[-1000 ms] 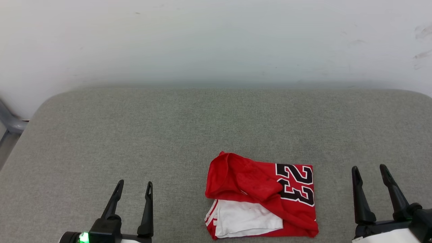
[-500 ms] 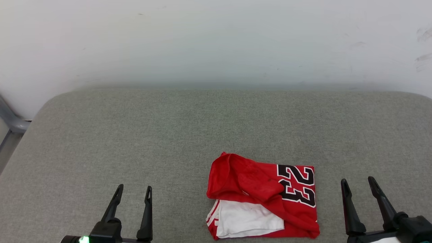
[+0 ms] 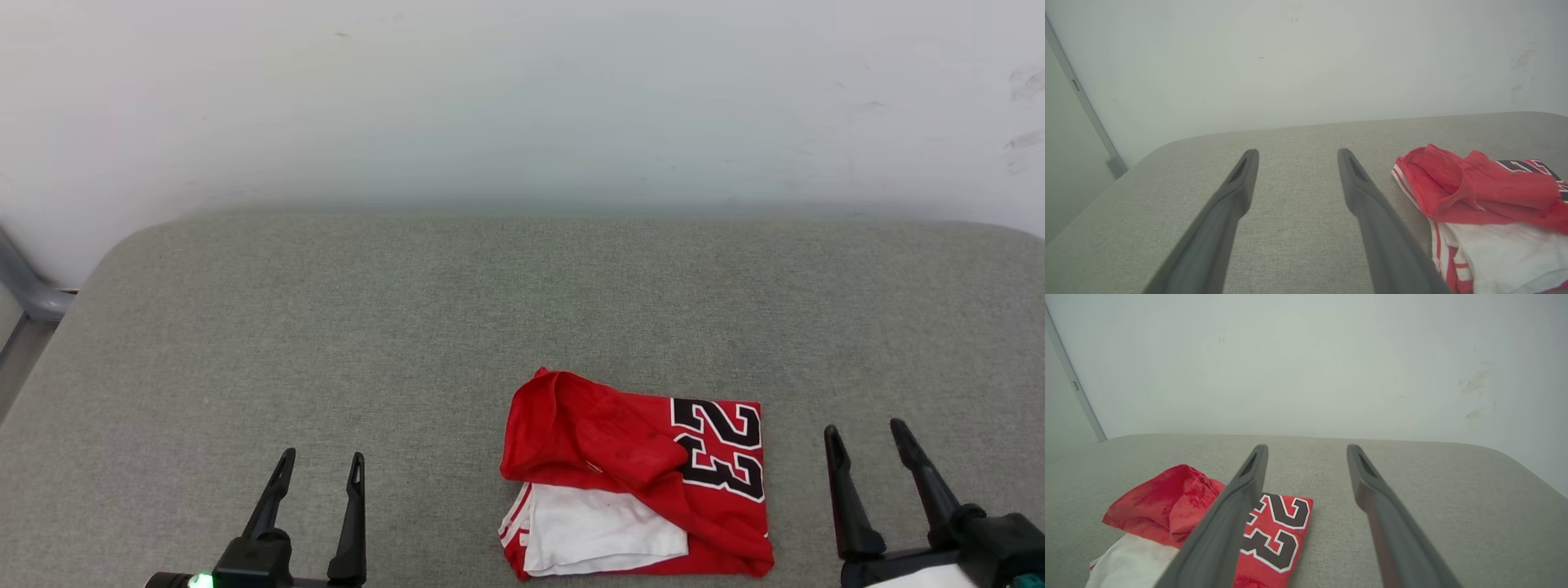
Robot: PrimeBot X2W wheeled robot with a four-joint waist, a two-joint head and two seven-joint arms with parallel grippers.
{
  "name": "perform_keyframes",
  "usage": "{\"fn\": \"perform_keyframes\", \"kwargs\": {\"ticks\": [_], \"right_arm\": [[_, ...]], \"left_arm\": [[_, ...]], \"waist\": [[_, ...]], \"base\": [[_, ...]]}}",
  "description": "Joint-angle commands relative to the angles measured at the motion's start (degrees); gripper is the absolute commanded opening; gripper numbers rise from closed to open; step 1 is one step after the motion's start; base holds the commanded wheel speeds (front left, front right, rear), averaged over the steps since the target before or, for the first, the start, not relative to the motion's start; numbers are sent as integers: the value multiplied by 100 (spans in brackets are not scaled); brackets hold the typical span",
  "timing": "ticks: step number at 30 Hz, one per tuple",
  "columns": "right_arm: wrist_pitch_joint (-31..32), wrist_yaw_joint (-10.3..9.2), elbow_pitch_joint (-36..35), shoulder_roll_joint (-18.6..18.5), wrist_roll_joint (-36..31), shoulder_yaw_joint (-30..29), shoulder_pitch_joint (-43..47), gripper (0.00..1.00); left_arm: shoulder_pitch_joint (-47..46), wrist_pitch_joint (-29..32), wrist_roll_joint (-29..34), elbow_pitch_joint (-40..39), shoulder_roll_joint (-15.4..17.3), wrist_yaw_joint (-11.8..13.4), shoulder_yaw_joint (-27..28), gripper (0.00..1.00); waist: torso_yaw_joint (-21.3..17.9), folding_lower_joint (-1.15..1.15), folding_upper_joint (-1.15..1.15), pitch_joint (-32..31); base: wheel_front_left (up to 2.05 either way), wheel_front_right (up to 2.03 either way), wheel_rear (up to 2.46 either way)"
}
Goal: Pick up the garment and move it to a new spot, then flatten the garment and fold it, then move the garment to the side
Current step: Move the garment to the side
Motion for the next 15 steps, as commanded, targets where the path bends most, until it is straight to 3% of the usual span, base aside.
{"fn": "perform_keyframes", "kwargs": {"ticks": [1, 6, 15], "right_arm": [[-9, -5, -89, -96, -60, -72, -186, 100], [-9, -5, -174, -272, 95, -335, -520, 100], [299, -5, 9, -1191, 1133, -480, -1605, 100]], "left_arm": [[21, -26, -32, 3, 10, -13, 21, 100], [-11, -26, -22, 7, 4, -22, 12, 100], [-85, -26, 5, 29, -8, -39, -49, 100]], "waist": [[-1, 0, 0, 11], [-2, 0, 0, 33], [74, 0, 0, 111]], "base": [[0, 0, 0], [0, 0, 0], [0, 0, 0]]}}
